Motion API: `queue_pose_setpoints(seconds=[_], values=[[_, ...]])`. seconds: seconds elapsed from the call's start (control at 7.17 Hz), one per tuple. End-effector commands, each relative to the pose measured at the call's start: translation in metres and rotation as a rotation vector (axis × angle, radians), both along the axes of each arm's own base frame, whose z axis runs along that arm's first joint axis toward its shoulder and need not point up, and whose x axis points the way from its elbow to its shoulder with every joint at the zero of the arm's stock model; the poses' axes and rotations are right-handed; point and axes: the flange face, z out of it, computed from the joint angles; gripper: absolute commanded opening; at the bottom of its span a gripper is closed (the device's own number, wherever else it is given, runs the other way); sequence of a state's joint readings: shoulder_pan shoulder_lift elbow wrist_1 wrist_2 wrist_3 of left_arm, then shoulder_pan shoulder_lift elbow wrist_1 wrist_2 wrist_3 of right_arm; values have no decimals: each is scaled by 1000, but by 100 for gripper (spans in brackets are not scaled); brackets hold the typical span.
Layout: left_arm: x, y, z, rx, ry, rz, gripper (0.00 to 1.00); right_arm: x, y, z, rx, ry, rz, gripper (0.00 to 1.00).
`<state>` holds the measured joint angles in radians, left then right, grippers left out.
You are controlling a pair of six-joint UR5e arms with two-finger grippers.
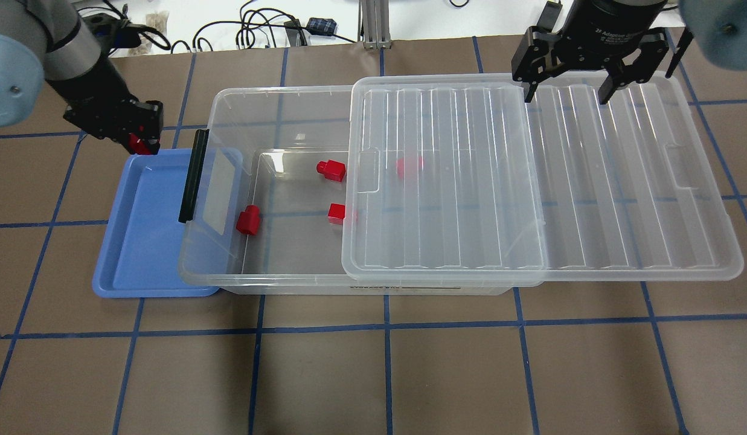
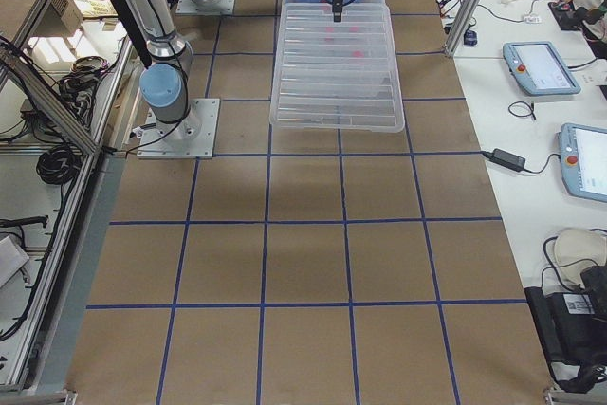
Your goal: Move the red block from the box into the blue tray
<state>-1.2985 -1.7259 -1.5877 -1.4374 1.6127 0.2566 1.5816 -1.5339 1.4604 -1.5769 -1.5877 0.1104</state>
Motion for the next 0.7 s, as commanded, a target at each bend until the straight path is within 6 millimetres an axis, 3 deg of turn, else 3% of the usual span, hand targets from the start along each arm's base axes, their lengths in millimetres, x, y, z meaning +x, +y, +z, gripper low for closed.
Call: queue_pose_setpoints(seconds=[0.0, 0.28, 0.42, 0.56], values=[[79, 6, -36, 61, 33, -10, 0, 0, 0, 0, 0, 0, 0, 100], [86, 2, -91, 58, 36, -26, 0, -1, -2, -4, 8, 2, 0, 100], [86, -1, -120, 54, 37, -29, 0, -17, -9, -5, 9, 3, -15, 100], [85, -1, -140, 69, 52, -30, 0, -51, -15, -6, 18, 17, -21, 100]])
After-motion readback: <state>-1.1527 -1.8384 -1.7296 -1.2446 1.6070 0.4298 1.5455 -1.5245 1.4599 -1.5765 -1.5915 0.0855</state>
